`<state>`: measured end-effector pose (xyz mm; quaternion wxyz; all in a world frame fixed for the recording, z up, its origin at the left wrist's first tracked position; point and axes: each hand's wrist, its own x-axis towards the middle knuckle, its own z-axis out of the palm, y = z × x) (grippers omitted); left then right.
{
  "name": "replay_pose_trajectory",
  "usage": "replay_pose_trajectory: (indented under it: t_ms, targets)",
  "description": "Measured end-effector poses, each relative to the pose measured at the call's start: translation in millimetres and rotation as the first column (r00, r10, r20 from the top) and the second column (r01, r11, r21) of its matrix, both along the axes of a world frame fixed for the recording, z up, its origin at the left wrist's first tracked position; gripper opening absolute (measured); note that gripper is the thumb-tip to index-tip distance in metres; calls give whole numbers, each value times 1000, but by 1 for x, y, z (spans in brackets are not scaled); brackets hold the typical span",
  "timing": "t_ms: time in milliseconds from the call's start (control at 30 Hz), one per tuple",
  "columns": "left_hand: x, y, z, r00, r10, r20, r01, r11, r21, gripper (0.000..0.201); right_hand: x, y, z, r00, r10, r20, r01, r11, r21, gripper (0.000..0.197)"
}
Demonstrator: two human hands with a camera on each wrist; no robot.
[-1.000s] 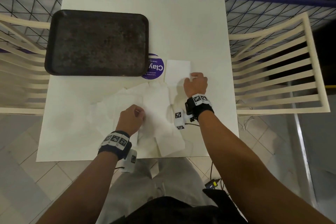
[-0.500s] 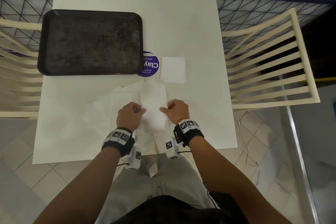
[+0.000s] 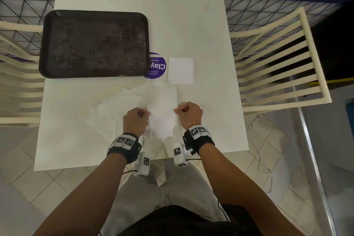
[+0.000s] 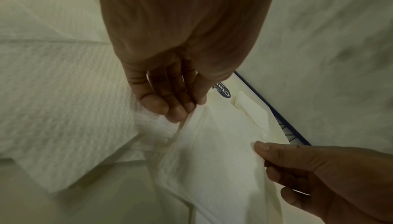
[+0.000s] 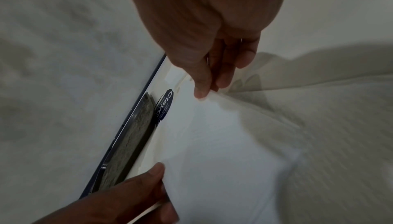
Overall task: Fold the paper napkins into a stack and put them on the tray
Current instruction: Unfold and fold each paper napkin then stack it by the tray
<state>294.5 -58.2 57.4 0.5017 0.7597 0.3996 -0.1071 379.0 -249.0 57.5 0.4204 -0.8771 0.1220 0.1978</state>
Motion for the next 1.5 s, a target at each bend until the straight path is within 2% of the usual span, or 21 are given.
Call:
replay_pose_trajectory:
  t_ms: [133,267,367,533,700,833,933,1033,1233,1333,1500]
  targets:
    - [-1,0,1,1000,-27,2,27,999,35,10,-1,-2,2,999,54,-5,-54,998,-41,5]
    - [-2,-3,10,998,-11,69,1,990,140,18,-3,-3,3,1000,4,1,-4,1000,-5,7]
    - [0,-8,11,989,-82,123,57,979,196,14,-5,-4,4,1000,17,-1,-18,1000,-18,3]
    - [3,-15,9,980,-167,110,146,973,177,12,-7,-10,3,1000,20,-1,-20,999,-33,3]
    - [4,-18,4,982,-185,43,180,979,100,19,-10,-13,4,999,-16,37,13,996,85,10]
    - [9,-19,4,988,-151,17,150,988,47,16,-12,-13,8,1000,14,5,-15,979,202,7]
    - [12,-16,5,995,-104,7,104,994,31,11,-12,-14,8,1000,13,-12,-10,974,227,8]
    - [14,-13,5,997,-71,13,71,997,-2,9,-12,-13,6,999,28,-17,-25,988,153,10]
    - [14,-13,10,994,-110,14,109,993,54,12,-12,-12,9,999,7,52,-10,998,56,1]
    - [14,-11,6,995,-104,3,104,995,-5,11,-11,-9,7,999,22,42,-23,999,32,7]
    - [14,-11,3,996,-82,24,84,994,-68,8,-12,-8,7,986,100,130,-91,993,-77,7]
